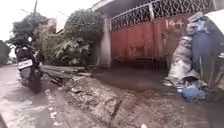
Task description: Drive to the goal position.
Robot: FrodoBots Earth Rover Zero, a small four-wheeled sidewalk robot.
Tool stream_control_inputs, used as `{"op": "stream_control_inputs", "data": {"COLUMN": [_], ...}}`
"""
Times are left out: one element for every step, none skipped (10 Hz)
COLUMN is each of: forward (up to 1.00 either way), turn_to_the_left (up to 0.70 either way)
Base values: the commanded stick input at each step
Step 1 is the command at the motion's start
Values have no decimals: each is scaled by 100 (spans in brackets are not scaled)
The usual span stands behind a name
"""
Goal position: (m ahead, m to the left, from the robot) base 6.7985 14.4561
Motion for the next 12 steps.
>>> {"op": "stream_control_inputs", "data": {"forward": [-70, -68, 0, 0, -16, -66, -70, -70, -12, 0, 0, 0], "turn_to_the_left": [35, 36, 70, 70, 28, 35, 35, 35, 64, 70, 70, 70]}}
